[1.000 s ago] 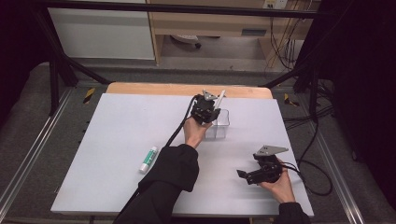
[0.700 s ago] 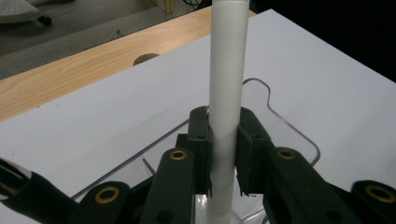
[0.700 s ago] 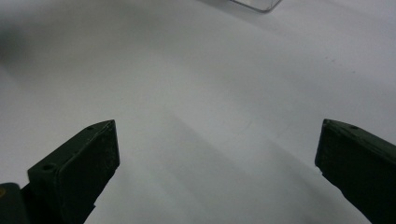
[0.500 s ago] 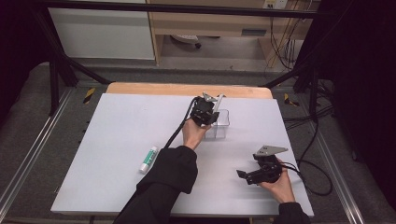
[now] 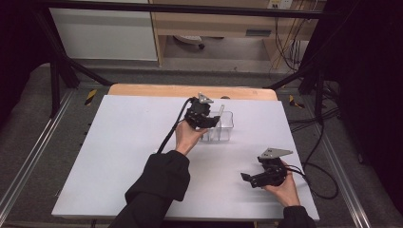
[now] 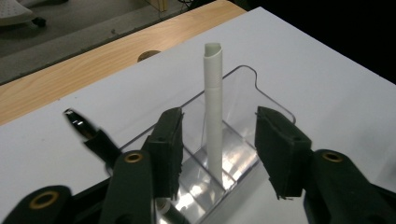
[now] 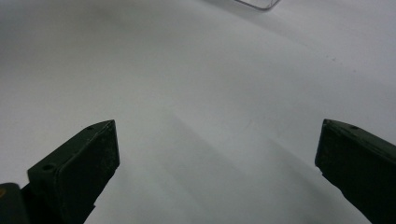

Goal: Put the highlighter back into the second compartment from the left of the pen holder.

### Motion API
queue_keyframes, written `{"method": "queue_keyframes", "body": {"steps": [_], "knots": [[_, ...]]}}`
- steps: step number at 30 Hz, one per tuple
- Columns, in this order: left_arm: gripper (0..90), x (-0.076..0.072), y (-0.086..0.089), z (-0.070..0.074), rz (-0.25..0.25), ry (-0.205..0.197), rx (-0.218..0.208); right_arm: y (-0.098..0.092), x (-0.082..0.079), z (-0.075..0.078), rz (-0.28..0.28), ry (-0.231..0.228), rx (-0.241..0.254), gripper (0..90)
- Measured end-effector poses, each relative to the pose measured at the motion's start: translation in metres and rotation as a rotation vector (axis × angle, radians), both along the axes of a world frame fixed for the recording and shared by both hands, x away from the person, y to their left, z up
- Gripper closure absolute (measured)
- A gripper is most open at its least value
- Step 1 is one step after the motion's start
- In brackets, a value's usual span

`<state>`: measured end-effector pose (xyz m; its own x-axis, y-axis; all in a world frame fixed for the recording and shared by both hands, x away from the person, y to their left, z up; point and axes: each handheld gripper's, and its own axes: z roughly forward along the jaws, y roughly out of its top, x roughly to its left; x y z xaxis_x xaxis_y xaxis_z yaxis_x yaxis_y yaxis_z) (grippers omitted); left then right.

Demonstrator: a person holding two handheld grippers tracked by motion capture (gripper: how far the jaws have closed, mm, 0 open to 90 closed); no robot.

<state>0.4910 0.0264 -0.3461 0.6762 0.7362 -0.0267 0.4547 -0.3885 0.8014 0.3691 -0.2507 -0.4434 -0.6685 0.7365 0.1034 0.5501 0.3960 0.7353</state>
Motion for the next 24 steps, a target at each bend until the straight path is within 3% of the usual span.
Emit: {"method": "queue_keyframes", "body": {"steps": [4,12,16,18,24], "knots": [[43.9,-0.013,0.02,0.007,-0.009,-0.008,-0.008,0.0,-0.001,0.0,0.0,0.003,-0.002,0.5],[31.5,-0.039,0.061,0.012,0.001,-0.029,0.016,0.0,-0.001,0.0,-0.01,-0.002,0.002,0.5],[23.5,-0.05,0.079,0.007,0.003,-0.021,0.027,0.001,-0.002,0.0,-0.005,0.002,0.0,0.5],[20.4,-0.056,0.088,0.004,0.002,-0.027,0.052,0.001,-0.002,0.0,-0.008,0.002,-0.001,0.5],[15.7,-0.071,0.115,-0.006,0.008,-0.011,0.082,0.003,-0.002,-0.002,-0.021,0.015,-0.018,0.5]]}}
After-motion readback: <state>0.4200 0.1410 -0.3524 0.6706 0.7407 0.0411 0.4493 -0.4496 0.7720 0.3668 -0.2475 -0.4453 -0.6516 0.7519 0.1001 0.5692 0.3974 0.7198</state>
